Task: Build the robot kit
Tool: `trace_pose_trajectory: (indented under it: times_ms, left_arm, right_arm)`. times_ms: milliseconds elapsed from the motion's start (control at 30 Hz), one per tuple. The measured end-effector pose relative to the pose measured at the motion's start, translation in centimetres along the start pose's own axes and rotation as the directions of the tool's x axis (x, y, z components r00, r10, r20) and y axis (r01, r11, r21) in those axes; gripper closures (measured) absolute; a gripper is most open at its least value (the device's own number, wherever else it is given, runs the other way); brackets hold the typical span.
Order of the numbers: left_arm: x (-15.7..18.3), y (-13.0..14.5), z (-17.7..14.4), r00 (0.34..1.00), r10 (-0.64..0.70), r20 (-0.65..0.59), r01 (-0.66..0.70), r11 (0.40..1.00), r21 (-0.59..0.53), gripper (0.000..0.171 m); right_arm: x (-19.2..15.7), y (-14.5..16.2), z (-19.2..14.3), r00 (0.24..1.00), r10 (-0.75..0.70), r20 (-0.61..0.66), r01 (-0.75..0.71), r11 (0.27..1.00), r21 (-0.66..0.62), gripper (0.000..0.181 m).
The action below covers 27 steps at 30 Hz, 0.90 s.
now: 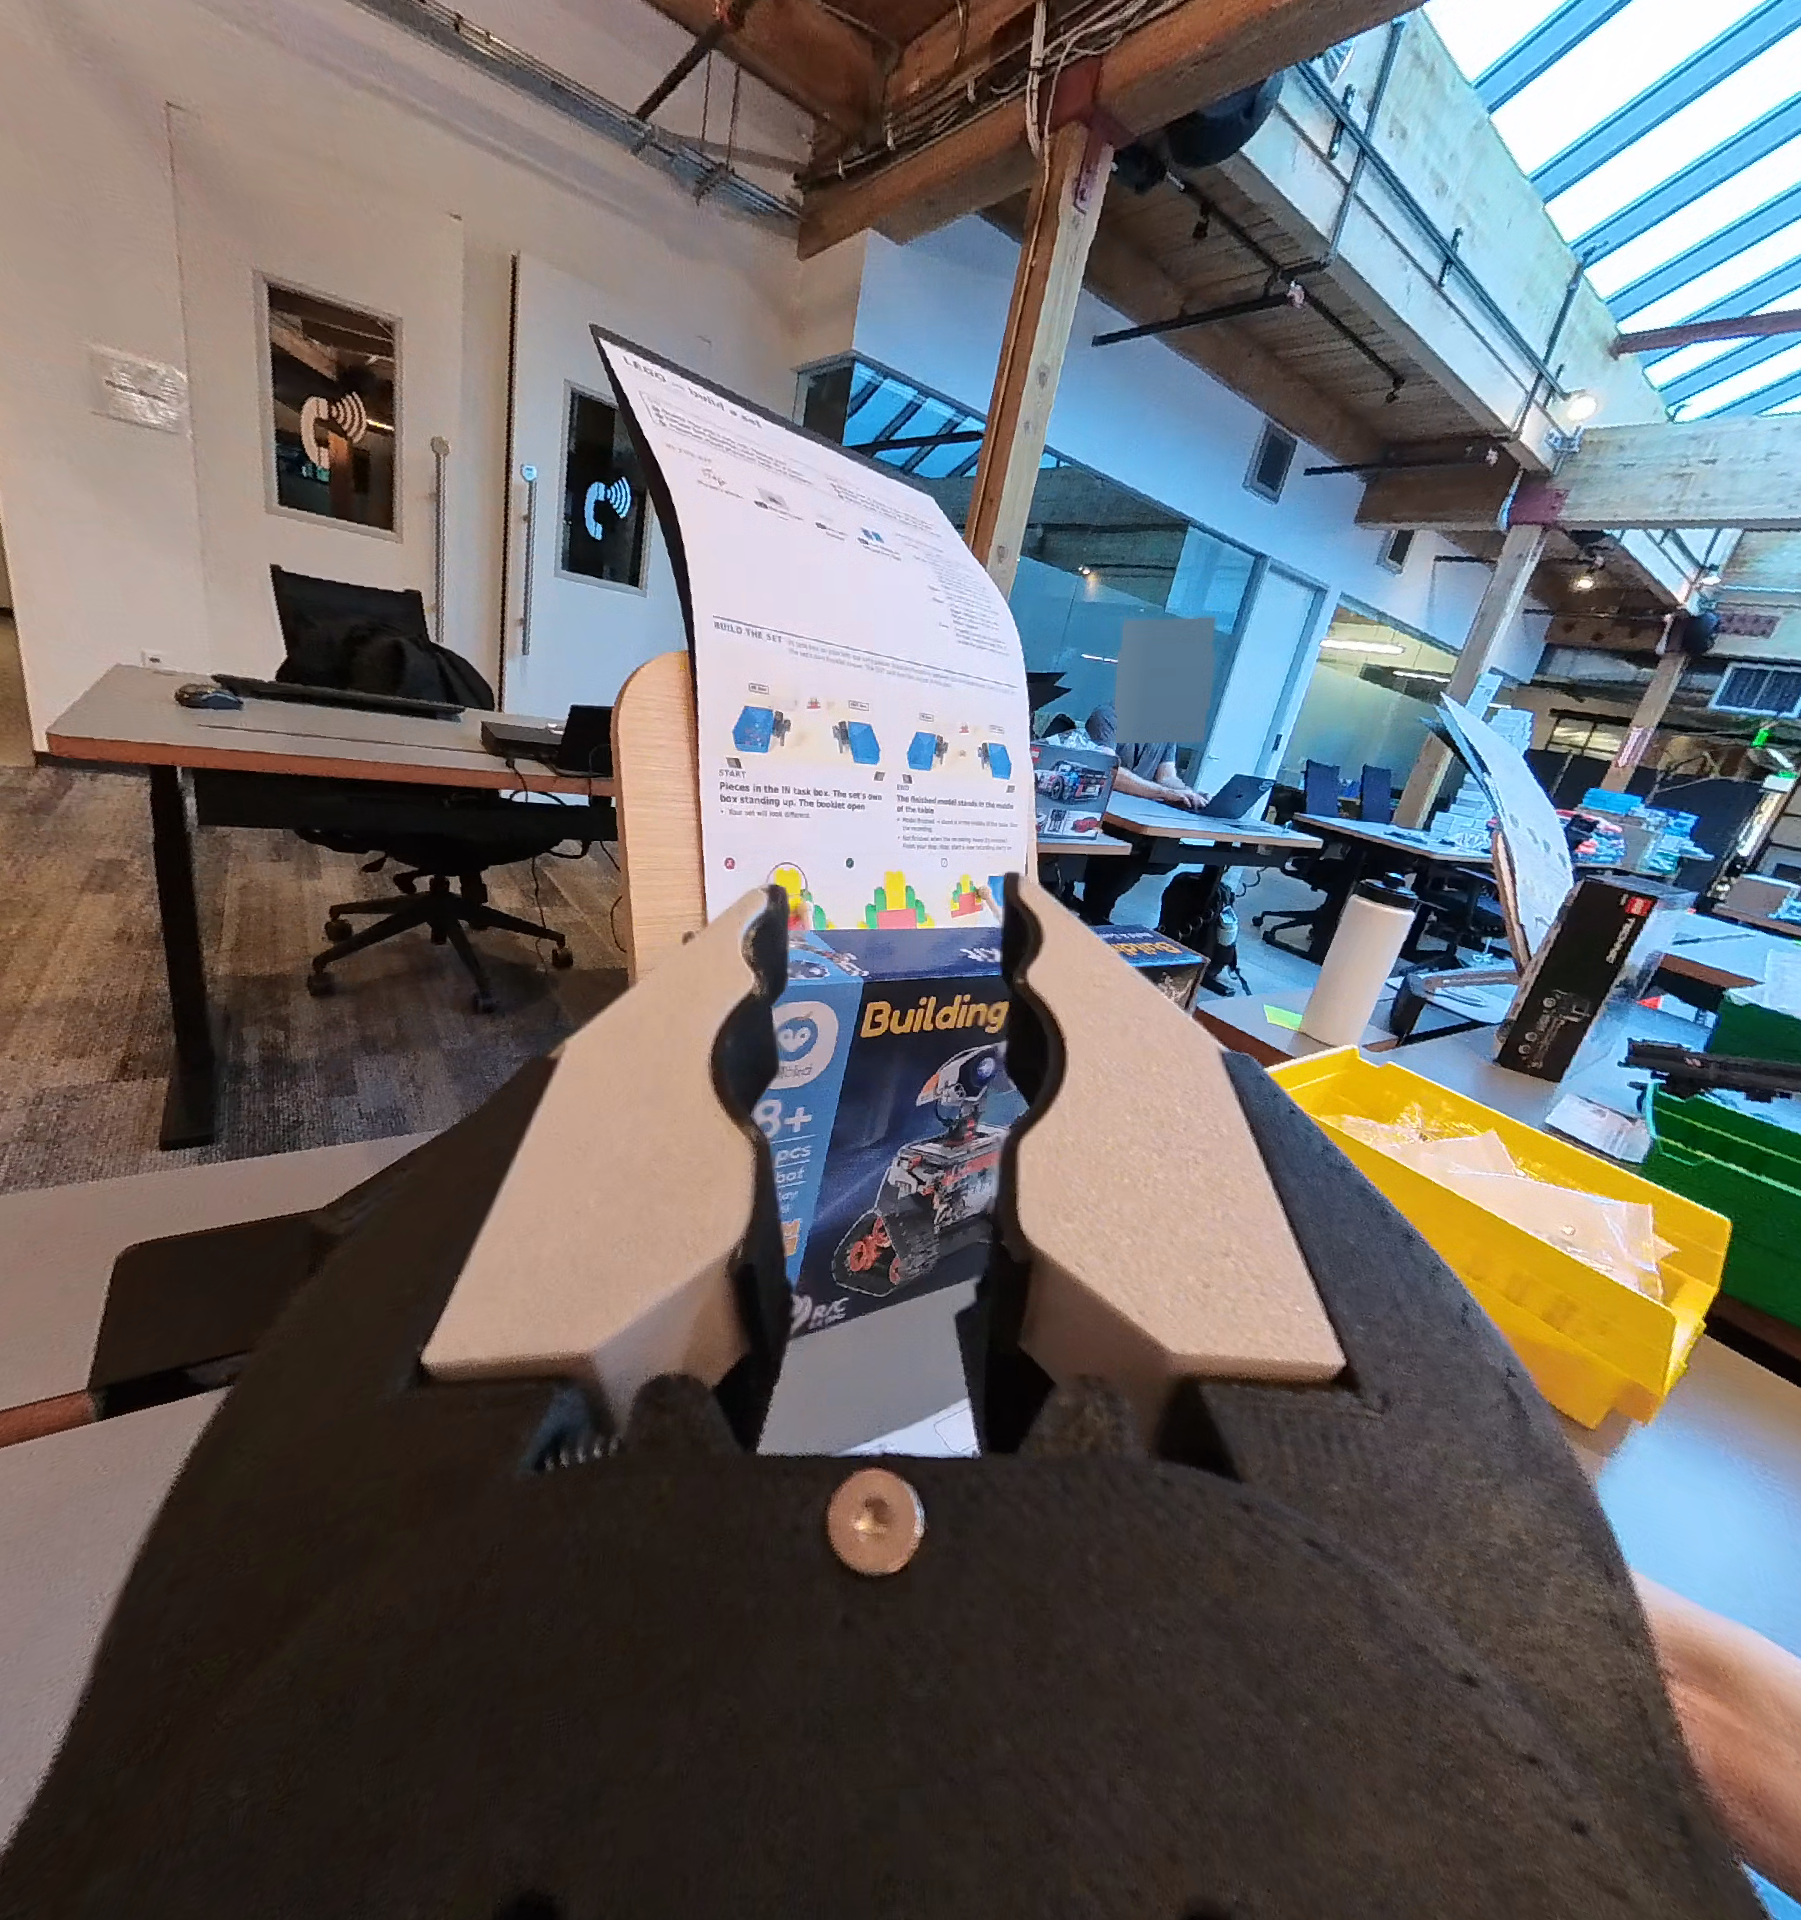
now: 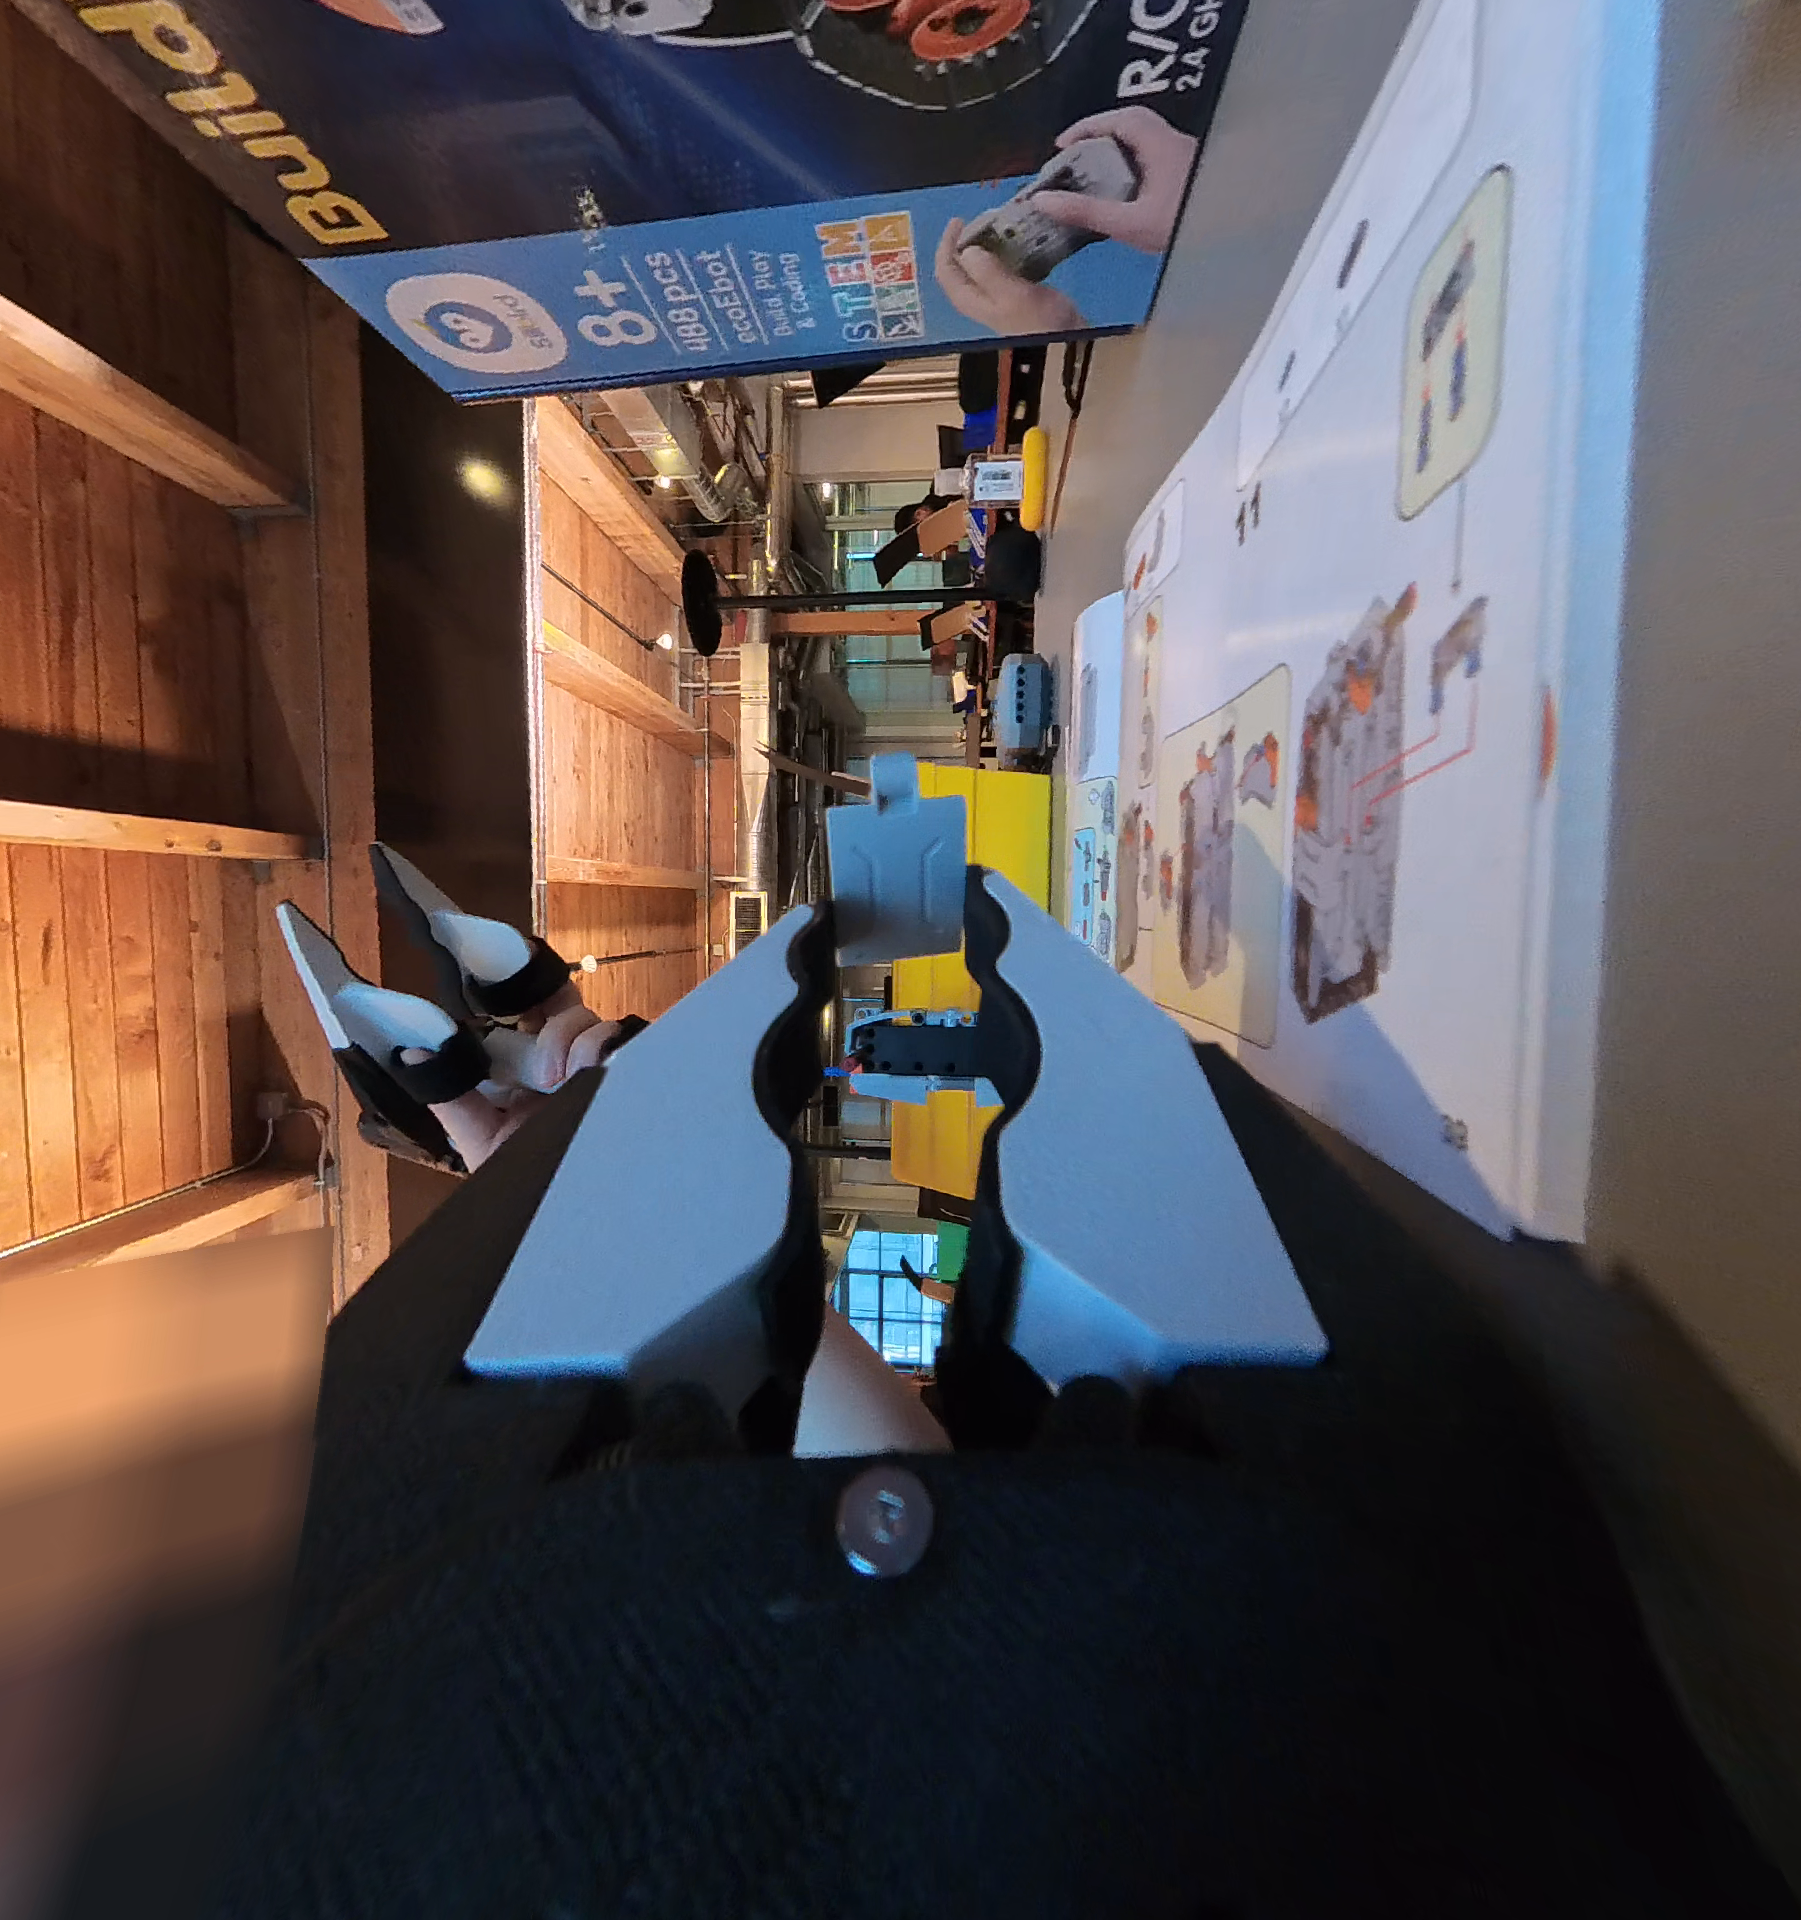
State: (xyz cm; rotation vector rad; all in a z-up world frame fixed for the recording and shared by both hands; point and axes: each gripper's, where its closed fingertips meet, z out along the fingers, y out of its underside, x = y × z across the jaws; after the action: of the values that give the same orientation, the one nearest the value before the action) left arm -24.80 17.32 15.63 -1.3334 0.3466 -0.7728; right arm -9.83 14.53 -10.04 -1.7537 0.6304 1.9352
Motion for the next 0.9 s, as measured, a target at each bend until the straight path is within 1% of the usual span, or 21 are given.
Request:
trace_pose_trajectory:
  times_ms: [100,200,267,433,500,600,667,700,733,767,833,900]
  left_arm:
    - [0.2,0.5,0.2,1.000,0.004,-0.006,-0.004,1.000,-0.029,0.132]
    - [0.3,0.9,0.4,1.000,0.022,-0.002,-0.022,0.998,-0.052,0.133]
    - [0.2,1.1,0.4,1.000,0.030,0.004,-0.030,0.997,-0.065,0.133]
    - [0.4,1.8,0.5,0.999,0.044,-0.011,-0.045,0.993,-0.105,0.138]
    - [0.0,2.0,0.5,0.998,0.060,0.013,-0.058,0.991,-0.123,0.138]
    - [-0.2,2.6,0.6,0.996,0.091,0.026,-0.086,0.984,-0.159,0.137]
    - [0.0,3.5,0.8,0.994,0.107,0.011,-0.103,0.974,-0.202,0.138]
    - [0.3,4.4,1.0,0.993,0.114,-0.022,-0.116,0.965,-0.236,0.141]
    - [1.0,5.7,1.2,0.990,0.118,-0.080,-0.136,0.949,-0.285,0.142]
    - [1.9,7.5,1.4,0.983,0.111,-0.149,-0.157,0.924,-0.349,0.141]
    - [4.0,11.8,1.4,0.949,0.075,-0.306,-0.223,0.846,-0.484,0.138]
    - [5.8,16.1,1.2,0.891,0.088,-0.446,-0.352,0.756,-0.552,0.134]
  right_arm:
    - [0.0,-0.5,-0.2,1.000,0.031,0.004,-0.031,0.999,0.026,0.158]
    - [0.2,-1.4,-0.5,0.995,0.101,0.009,-0.101,0.992,0.072,0.158]
    - [0.6,-1.6,-0.6,0.993,0.119,-0.003,-0.118,0.990,0.079,0.158]
    - [0.4,-1.6,-0.5,0.997,0.049,-0.052,-0.046,0.997,0.065,0.158]
    - [0.1,-1.6,-0.5,0.998,0.023,-0.065,-0.019,0.998,0.058,0.158]
    - [0.0,-1.6,-0.5,0.997,0.012,-0.075,-0.009,0.999,0.038,0.158]
    - [0.0,-1.5,-0.5,0.997,0.019,-0.073,-0.017,1.000,0.022,0.158]
    - [-0.2,-1.3,-0.3,0.998,0.028,-0.059,-0.027,1.000,0.002,0.158]
    - [-0.6,-1.1,-0.2,0.999,0.034,-0.040,-0.035,0.999,-0.026,0.158]
    - [-1.1,-0.7,-0.1,0.999,0.037,-0.024,-0.038,0.997,-0.060,0.158]
    - [-2.2,0.1,0.1,0.999,0.033,0.015,-0.031,0.992,-0.125,0.158]
    - [-3.3,0.9,0.2,0.999,0.023,0.049,-0.013,0.981,-0.194,0.157]
